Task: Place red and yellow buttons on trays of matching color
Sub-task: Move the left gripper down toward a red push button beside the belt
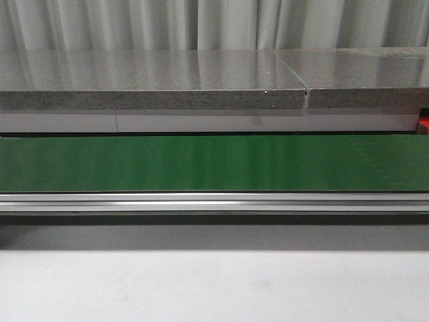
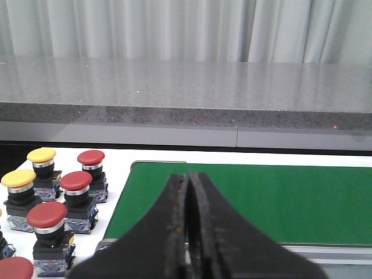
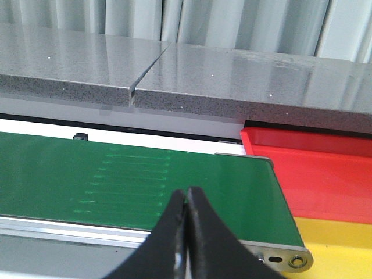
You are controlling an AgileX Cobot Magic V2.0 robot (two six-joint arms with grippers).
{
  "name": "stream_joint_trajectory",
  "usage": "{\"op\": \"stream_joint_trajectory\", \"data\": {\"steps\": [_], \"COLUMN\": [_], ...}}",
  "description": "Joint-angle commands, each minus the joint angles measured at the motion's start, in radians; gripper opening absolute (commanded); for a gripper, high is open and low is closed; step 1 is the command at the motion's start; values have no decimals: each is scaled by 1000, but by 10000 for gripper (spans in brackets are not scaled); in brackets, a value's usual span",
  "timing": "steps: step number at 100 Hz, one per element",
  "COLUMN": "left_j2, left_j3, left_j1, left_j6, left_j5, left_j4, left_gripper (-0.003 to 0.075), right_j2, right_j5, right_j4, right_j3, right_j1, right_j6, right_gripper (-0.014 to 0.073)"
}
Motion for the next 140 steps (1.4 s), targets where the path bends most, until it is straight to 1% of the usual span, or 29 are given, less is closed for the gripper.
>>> {"op": "stream_joint_trajectory", "data": {"steps": [1, 23, 39, 53, 64, 79, 95, 105, 116, 140], "left_j2": [-40, -40, -38, 6, 90, 279, 481, 580, 662, 755], "left_j3": [32, 25, -36, -147, -259, -444, -625, -712, -762, -766], "left_j1": [1, 1, 1, 1, 1, 1, 1, 1, 1, 1], "left_j6": [-11, -11, -11, -11, -11, -11, -11, -11, -11, -11], "left_j5": [-89, -106, -103, -3, 135, 335, 465, 554, 586, 621], "left_j4": [-3, -3, -3, -3, -3, -3, -3, -5, -5, -5], "left_gripper": [-19, -19, -19, -19, -19, -19, -19, -19, -19, -19], "right_j2": [-17, -17, -17, -17, -17, -17, -17, -17, -17, -17], "right_j5": [-81, -81, -81, -81, -81, -81, -81, -81, -81, -81], "right_j4": [-9, -9, -9, -9, -9, -9, -9, -9, -9, -9], "right_j3": [-10, -10, -10, -10, -10, -10, -10, -10, -10, -10], "right_j1": [0, 0, 0, 0, 0, 0, 0, 0, 0, 0], "right_j6": [-2, -2, -2, -2, -2, -2, -2, -2, -2, -2], "right_gripper": [-67, -67, -67, -67, -67, -67, -67, -67, -67, -67]}}
